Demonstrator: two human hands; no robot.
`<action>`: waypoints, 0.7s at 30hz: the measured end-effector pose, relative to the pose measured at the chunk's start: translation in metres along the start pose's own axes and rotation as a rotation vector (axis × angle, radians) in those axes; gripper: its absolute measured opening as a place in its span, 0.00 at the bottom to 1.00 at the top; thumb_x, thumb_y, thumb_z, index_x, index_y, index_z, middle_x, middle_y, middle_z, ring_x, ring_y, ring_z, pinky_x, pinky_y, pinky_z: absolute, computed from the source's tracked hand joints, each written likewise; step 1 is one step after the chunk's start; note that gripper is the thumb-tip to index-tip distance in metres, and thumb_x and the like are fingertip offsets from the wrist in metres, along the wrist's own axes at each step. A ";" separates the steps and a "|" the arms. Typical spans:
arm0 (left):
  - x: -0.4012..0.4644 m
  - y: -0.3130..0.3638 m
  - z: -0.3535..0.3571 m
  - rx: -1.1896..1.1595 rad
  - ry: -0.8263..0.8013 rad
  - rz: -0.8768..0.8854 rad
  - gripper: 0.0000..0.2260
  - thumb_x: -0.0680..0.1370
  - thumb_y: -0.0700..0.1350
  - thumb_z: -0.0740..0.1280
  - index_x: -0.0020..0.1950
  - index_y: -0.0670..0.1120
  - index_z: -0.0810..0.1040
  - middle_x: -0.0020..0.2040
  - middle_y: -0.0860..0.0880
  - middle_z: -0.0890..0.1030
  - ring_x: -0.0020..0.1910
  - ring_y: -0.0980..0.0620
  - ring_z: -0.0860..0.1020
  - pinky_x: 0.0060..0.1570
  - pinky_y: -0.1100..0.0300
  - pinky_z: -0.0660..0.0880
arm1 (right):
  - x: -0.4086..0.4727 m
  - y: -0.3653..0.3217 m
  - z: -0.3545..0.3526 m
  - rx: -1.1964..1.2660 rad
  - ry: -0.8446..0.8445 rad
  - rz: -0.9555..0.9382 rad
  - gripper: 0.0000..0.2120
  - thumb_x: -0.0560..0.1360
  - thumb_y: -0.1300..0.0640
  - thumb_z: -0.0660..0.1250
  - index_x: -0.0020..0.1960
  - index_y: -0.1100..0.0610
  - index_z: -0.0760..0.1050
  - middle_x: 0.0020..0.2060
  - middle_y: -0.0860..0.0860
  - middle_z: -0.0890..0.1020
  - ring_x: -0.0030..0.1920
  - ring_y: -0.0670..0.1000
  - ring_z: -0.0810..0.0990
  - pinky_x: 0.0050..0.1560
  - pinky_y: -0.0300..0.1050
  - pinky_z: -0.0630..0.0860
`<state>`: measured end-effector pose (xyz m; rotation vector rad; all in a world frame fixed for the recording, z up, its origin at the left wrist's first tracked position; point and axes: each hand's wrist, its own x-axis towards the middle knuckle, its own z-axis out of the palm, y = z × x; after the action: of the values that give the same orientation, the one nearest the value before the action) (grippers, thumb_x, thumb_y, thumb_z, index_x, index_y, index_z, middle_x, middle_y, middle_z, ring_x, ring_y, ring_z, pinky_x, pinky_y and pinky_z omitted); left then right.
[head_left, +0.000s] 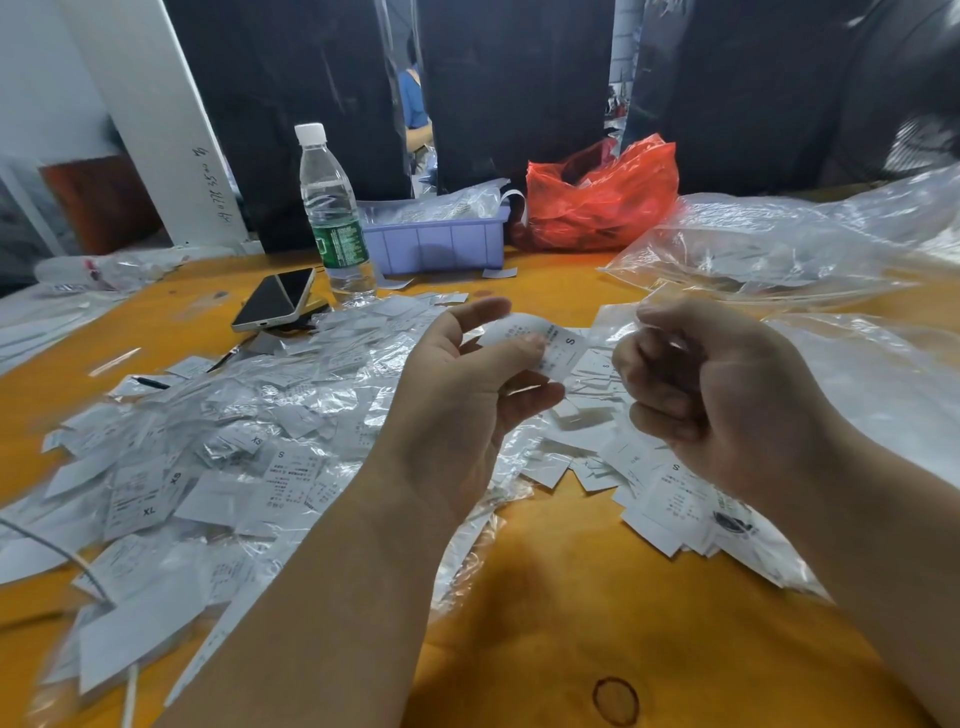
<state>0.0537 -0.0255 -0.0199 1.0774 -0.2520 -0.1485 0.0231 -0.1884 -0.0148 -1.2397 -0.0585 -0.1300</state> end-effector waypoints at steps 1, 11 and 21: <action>0.000 0.000 0.000 0.005 -0.001 -0.002 0.16 0.74 0.31 0.67 0.59 0.44 0.74 0.40 0.42 0.79 0.31 0.51 0.81 0.34 0.57 0.79 | 0.000 0.000 0.000 -0.005 -0.019 -0.003 0.20 0.76 0.59 0.60 0.25 0.53 0.69 0.25 0.52 0.72 0.22 0.48 0.59 0.21 0.38 0.54; -0.004 -0.007 0.001 0.526 0.007 -0.006 0.11 0.75 0.32 0.62 0.49 0.46 0.77 0.41 0.44 0.77 0.28 0.56 0.77 0.34 0.53 0.82 | 0.001 0.002 -0.001 -0.094 -0.092 -0.006 0.09 0.68 0.53 0.70 0.31 0.55 0.77 0.31 0.52 0.76 0.24 0.47 0.56 0.21 0.35 0.54; -0.001 -0.009 0.000 0.348 -0.024 -0.105 0.07 0.79 0.39 0.65 0.43 0.45 0.80 0.39 0.44 0.80 0.41 0.47 0.80 0.36 0.58 0.78 | 0.002 0.009 0.000 -0.142 -0.118 0.018 0.09 0.67 0.55 0.71 0.42 0.62 0.81 0.29 0.53 0.73 0.21 0.45 0.57 0.19 0.34 0.56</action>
<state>0.0523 -0.0297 -0.0276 1.4365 -0.2483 -0.2172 0.0267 -0.1854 -0.0232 -1.3890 -0.1425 -0.0458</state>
